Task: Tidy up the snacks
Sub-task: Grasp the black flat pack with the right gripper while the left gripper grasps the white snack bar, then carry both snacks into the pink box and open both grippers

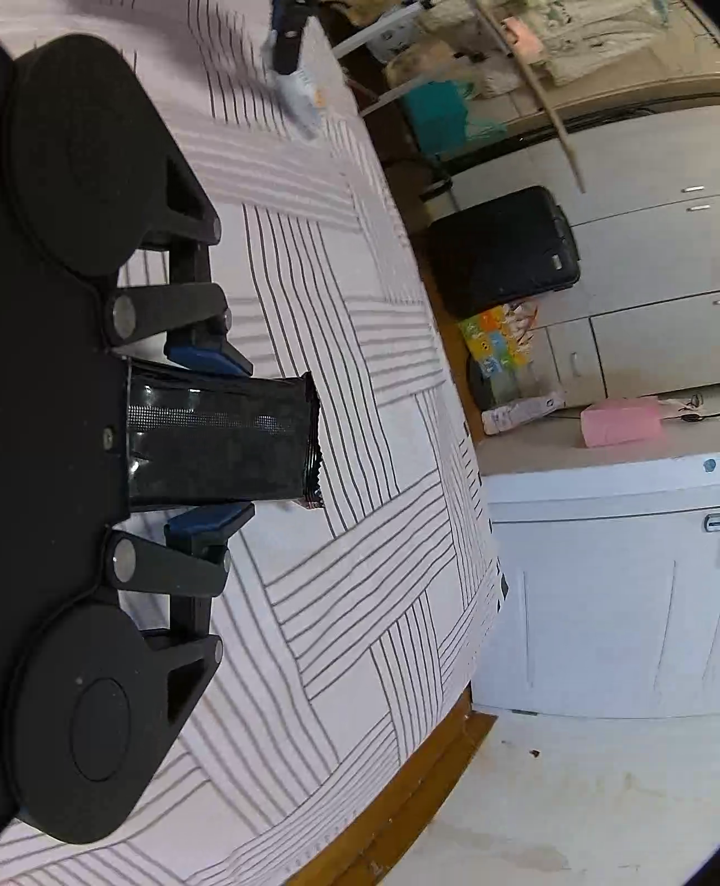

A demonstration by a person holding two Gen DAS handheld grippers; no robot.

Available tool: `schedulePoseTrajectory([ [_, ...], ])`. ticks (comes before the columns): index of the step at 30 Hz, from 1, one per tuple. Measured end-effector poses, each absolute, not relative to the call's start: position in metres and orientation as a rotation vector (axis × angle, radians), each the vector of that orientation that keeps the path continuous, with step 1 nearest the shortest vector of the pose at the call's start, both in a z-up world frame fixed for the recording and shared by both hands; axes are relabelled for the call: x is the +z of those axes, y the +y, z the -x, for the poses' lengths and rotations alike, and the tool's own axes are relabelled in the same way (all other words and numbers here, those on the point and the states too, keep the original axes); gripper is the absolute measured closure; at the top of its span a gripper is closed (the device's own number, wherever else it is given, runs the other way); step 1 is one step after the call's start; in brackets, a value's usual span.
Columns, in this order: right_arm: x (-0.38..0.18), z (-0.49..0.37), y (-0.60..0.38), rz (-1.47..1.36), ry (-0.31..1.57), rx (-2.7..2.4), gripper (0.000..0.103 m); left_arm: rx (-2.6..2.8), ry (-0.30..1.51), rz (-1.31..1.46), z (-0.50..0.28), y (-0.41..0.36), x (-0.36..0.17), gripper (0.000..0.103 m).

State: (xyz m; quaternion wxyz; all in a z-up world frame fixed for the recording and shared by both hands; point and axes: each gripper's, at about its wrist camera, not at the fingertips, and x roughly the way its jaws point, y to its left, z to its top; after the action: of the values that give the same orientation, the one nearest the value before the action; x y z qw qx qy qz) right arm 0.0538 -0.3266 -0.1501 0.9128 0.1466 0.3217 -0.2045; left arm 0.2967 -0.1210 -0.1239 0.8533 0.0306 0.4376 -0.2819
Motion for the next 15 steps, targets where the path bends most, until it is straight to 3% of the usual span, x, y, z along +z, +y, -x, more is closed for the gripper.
schedulePoseTrajectory([
  [9,-0.125,-0.036,-0.295,-0.355,0.646,-0.334,0.05,-0.604,0.923,0.09,-0.237,-0.082,-0.102,0.065],
  [15,-0.116,-0.029,-0.27,-0.377,0.735,-0.264,0.05,-0.615,1.022,0.095,-0.21,-0.066,-0.108,0.065],
])
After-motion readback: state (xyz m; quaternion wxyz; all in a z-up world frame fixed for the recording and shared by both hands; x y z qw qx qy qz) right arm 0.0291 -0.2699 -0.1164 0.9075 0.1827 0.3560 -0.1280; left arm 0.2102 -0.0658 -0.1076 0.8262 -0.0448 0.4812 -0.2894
